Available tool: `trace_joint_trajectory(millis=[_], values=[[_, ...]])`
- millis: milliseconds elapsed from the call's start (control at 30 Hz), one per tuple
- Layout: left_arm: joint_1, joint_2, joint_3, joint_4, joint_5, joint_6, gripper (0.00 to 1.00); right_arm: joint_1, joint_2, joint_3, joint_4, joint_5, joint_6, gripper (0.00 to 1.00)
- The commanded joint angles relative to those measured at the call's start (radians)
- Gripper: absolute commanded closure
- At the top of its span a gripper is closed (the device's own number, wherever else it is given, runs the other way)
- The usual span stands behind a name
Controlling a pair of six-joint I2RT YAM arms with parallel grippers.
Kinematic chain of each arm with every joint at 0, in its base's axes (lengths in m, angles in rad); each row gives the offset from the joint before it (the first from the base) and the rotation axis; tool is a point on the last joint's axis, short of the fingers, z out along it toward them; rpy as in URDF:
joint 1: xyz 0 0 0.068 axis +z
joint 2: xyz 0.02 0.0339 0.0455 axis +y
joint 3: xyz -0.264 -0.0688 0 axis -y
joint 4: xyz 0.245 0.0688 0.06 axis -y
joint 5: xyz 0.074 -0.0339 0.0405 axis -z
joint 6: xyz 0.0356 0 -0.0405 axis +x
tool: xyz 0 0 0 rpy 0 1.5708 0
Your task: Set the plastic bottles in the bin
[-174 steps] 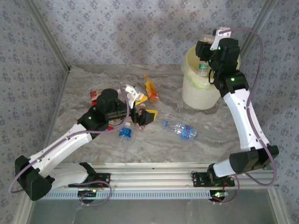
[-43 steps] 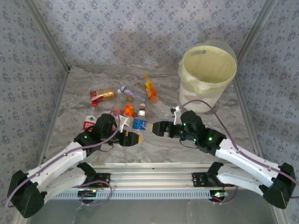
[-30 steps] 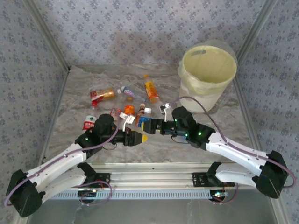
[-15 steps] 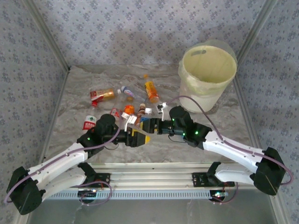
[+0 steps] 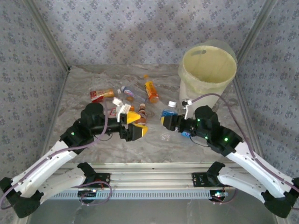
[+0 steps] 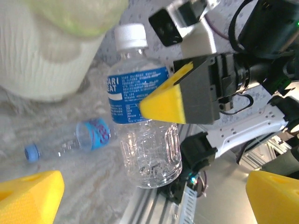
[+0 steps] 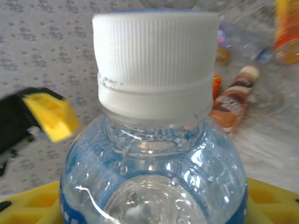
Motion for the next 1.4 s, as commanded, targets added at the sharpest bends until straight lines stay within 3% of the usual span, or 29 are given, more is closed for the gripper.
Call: trace_joint_trajectory(millis=[0,233,433,567,900,1100,1367], values=[[-0.003,0.005,0.101,-0.083,-0.055,0.161,0.00,-0.022,-0.027,0.141,-0.210,0.145,-0.154,0.37],[-0.001,0.035,0.172,-0.089,-0.140,0.329,0.00,-0.082,0.046,0.402,-0.335,0.420,-0.358,0.37],[0.011,0.054,0.140,-0.069,-0.122,0.387,0.00,-0.215,0.179,0.608,-0.309,0.463,-0.481,0.36],[0.014,0.049,0.096,-0.032,-0.129,0.378,0.00,-0.333,0.302,0.750,-0.313,0.431,-0.514,0.36],[0.012,0.057,0.042,-0.013,-0.139,0.349,0.00,-0.616,0.635,1.051,-0.378,0.183,-0.474,0.37],[0.014,0.066,0.047,-0.038,-0.158,0.353,0.00,-0.691,0.797,1.181,-0.494,0.126,-0.448,0.37],[0.013,0.062,0.052,-0.062,-0.205,0.360,0.00,-0.734,0.933,1.198,-0.581,0.077,-0.426,0.38]])
